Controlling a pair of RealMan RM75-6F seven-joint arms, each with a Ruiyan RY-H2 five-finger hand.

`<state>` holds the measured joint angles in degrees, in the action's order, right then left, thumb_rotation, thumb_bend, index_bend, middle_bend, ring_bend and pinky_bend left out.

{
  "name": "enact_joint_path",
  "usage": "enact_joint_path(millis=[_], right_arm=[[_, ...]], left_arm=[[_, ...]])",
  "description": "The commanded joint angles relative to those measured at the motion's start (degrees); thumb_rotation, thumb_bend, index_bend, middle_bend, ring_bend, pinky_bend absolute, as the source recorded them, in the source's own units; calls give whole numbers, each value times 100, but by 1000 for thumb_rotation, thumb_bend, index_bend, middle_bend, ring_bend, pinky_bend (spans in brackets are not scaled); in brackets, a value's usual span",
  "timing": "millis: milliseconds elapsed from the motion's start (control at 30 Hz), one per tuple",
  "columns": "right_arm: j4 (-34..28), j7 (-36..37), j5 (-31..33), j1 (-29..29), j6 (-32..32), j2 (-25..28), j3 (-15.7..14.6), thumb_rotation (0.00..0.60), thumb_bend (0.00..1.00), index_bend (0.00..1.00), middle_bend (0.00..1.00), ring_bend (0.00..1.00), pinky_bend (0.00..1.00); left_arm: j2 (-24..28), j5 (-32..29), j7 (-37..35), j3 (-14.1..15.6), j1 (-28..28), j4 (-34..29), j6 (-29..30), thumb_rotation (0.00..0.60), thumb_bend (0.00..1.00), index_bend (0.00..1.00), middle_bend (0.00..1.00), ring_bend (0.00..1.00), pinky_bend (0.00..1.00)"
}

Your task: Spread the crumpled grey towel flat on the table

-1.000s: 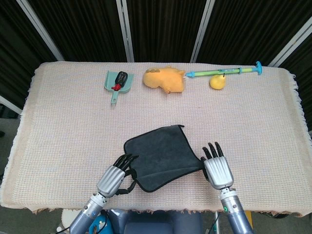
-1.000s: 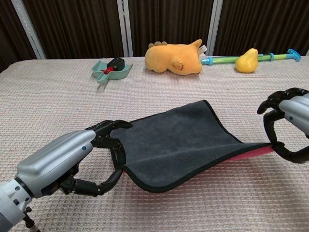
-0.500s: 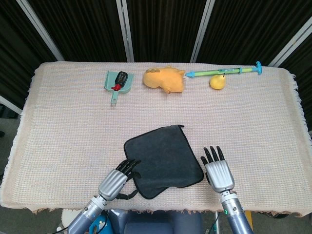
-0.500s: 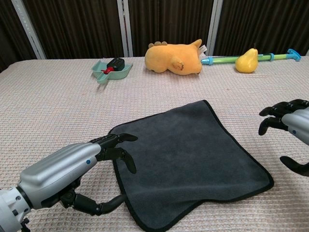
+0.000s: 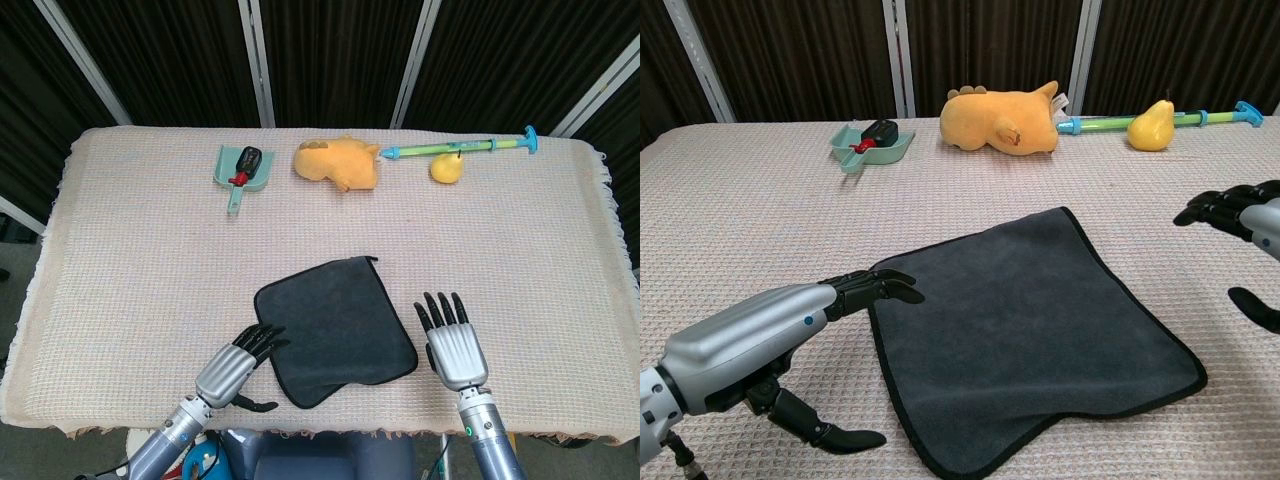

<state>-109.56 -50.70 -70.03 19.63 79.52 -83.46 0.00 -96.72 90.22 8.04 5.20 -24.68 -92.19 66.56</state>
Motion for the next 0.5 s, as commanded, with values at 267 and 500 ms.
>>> enact_joint_path(millis=[267, 500], right_arm=[[-38, 169, -47, 4, -62, 101, 61, 600, 546, 114, 76, 0, 36], [13, 298, -46, -2, -108, 75, 100, 600, 545, 114, 76, 0, 36]], left_arm=[[942, -334, 477, -65, -40, -1034, -130, 600, 105, 49, 33, 0, 63], [1870, 181, -40, 250, -450, -1683, -748, 600, 381, 49, 33, 0, 63]])
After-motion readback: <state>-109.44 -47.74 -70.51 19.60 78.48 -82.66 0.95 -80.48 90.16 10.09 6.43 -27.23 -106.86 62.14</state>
